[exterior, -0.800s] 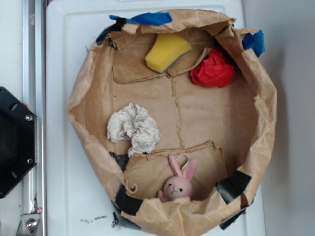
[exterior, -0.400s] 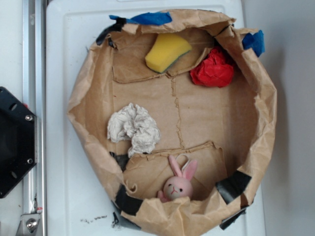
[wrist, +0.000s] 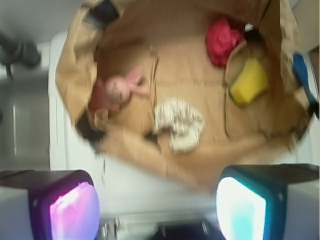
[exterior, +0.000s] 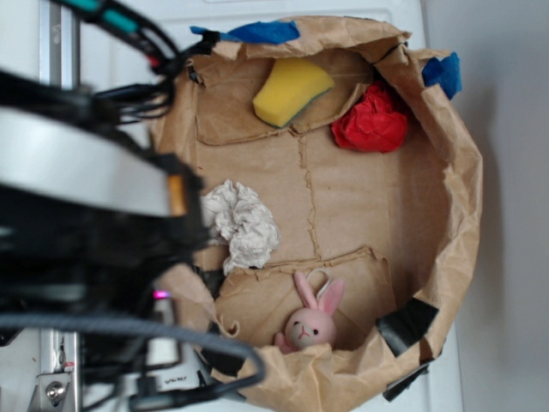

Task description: Grab the green sponge.

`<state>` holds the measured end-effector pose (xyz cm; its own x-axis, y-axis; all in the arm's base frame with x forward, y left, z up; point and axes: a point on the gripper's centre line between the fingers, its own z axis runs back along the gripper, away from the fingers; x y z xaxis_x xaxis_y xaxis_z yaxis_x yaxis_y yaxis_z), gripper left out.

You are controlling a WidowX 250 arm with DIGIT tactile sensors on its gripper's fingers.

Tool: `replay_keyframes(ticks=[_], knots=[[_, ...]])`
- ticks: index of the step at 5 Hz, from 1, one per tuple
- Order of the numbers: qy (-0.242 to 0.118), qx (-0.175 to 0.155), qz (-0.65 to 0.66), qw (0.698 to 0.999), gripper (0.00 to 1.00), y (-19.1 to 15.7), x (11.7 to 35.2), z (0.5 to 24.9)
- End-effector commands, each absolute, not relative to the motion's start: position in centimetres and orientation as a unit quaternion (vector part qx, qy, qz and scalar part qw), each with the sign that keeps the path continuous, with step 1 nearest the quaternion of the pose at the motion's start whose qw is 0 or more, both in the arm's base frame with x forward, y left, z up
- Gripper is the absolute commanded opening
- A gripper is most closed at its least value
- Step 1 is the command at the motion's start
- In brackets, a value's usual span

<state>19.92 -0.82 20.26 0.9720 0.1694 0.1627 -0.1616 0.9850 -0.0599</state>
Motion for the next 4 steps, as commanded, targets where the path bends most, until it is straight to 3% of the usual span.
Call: replay_keyframes(ticks=[1,3,4], knots=[[-0.11,-0.032,0.179,0.977,1.0,3.0,23.0,17.4],[-0.098,0.016,0.23,0.968,1.0,6.0,24.4,13.4],[-0.1,0.032,0.254,0.962,1.0,7.2,24.5,13.1]])
